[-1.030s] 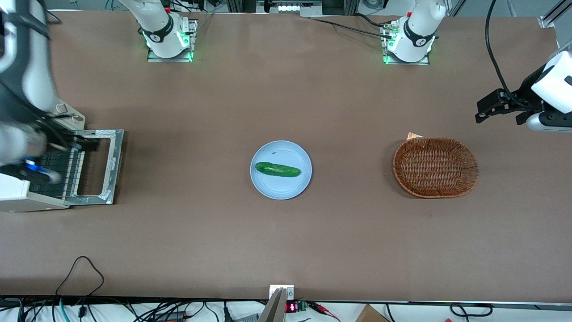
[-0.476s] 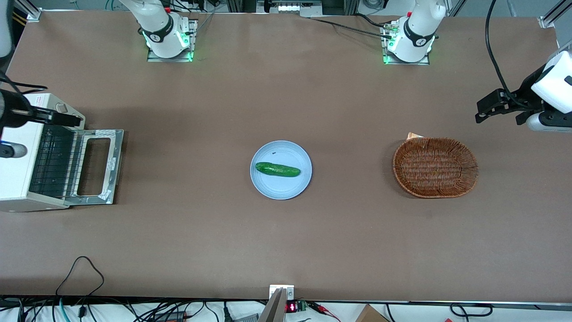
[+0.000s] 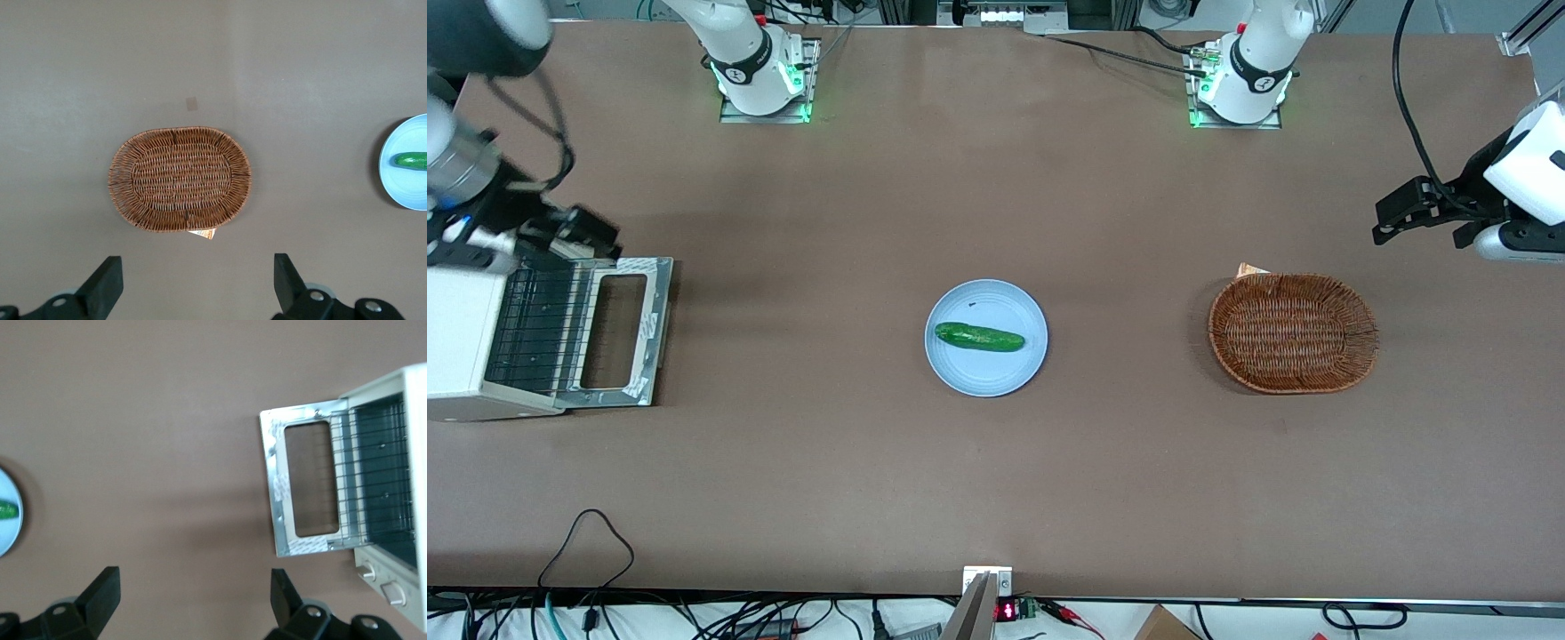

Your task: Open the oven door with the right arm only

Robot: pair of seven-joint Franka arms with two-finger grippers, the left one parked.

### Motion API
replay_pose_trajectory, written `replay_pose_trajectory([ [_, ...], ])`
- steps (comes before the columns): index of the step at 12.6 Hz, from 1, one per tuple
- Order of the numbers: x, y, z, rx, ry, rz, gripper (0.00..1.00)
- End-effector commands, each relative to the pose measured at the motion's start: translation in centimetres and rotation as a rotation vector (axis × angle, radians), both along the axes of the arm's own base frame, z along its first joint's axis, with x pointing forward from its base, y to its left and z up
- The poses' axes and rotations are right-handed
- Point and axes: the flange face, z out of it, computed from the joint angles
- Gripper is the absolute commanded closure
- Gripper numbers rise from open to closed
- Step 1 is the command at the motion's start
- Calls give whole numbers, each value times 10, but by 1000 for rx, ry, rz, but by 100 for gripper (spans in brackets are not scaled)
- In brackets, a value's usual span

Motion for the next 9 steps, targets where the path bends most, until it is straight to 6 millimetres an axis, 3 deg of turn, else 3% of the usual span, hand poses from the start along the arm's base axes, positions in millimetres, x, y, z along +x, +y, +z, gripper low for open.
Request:
replay_pose_trajectory([
  [1, -22, 0, 5, 13, 47, 27, 0],
  [9, -15, -8, 12, 32, 106, 66, 0],
])
